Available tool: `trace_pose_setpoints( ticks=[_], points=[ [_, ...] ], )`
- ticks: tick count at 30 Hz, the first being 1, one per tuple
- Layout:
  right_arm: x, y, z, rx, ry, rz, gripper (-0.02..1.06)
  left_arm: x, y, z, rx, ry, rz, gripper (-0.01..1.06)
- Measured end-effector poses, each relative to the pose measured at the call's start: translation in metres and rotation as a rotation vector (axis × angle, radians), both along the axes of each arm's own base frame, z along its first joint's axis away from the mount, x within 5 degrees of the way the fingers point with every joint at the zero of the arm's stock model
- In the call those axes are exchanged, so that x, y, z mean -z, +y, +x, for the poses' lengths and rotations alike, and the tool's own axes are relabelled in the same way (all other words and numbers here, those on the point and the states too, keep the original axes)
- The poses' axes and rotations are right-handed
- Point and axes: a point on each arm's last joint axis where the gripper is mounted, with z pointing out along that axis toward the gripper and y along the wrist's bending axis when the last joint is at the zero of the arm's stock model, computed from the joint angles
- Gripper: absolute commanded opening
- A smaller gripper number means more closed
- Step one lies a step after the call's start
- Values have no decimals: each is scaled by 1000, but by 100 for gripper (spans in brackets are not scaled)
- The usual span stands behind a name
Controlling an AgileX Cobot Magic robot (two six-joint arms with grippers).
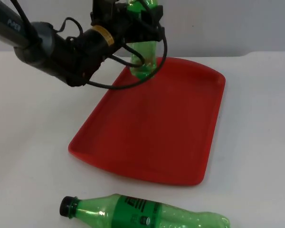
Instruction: Place the bottle upright on the tray.
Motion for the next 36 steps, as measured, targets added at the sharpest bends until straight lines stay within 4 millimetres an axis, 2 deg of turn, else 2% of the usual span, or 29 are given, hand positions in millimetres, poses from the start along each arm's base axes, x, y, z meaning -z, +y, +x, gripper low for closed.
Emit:
trace_pose_setpoints(
  ticks=[2, 9, 16, 26, 29, 30, 32, 34, 35, 36],
  points=[
    [0, 0, 0, 0, 0, 0, 105, 2, 0, 0, 1, 2, 0, 0],
    [0, 0, 0, 0, 0, 0, 105, 27, 1, -1, -1, 27, 2, 0],
    [0, 0, 0, 0, 0, 0, 105, 37, 1, -3, 6, 25, -6, 0],
    [0, 0, 0, 0, 0, 0, 105, 37, 0, -3, 12, 15, -5, 0],
    [0, 0, 0, 0, 0, 0, 105, 37, 0, -4, 15, 14, -1, 14],
    [0, 0, 0, 0, 0, 0, 105, 37, 0, -4, 15, 14, -1, 14],
    [0, 0, 0, 0, 0, 0, 105, 37, 0, -4, 19, 13, 2, 30],
    [0, 0, 0, 0, 0, 0, 105, 37, -1, -4, 21, 12, 3, 51],
    [0, 0, 0, 0, 0, 0, 105, 37, -1, -4, 23, 13, 3, 51],
    [0, 0, 0, 0, 0, 0, 105, 37, -1, -4, 23, 14, 1, 65]
  ],
)
